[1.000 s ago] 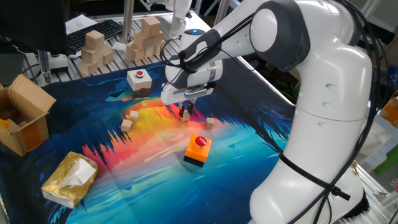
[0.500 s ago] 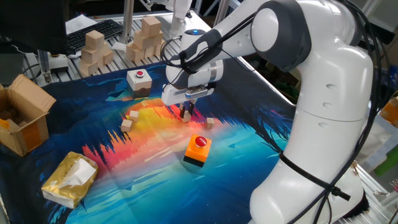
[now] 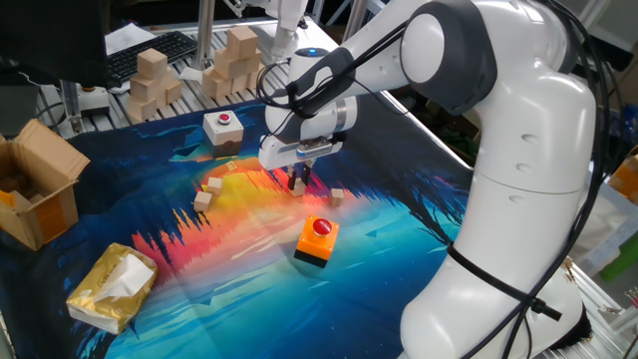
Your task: Stack the blocks into a pyramid shape
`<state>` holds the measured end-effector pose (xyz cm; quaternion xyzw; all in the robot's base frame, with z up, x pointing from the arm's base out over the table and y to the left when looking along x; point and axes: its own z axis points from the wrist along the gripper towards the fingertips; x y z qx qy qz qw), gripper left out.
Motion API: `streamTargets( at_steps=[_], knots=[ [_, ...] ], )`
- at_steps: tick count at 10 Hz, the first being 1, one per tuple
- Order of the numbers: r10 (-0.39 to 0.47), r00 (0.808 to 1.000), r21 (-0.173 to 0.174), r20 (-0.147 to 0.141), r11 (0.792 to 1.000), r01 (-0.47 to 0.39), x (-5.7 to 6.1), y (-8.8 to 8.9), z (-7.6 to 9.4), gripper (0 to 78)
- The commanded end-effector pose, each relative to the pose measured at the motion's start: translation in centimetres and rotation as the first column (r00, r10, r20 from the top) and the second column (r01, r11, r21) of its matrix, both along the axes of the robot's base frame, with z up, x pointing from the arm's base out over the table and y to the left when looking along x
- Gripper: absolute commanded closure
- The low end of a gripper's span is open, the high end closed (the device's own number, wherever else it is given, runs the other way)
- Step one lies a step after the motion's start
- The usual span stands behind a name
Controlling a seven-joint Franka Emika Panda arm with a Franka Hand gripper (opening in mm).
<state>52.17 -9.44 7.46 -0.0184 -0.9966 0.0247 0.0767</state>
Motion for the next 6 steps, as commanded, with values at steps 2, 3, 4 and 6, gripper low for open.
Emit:
streamTargets(
  at_steps=[2, 3, 4, 6],
  knots=[
    [-0.011, 1.000, -0.002, -0.004, 1.000, 0.011, 0.04, -0.02, 0.03, 76.4],
    [-0.010, 1.000, -0.002, -0.004, 1.000, 0.010, 0.04, -0.02, 0.04, 76.4],
    [-0.011, 1.000, -0.004, -0.005, 1.000, 0.011, 0.03, 0.00, 0.05, 76.4],
    [-0.011, 1.000, -0.005, -0.006, 1.000, 0.011, 0.02, 0.02, 0.06, 76.4]
  ],
)
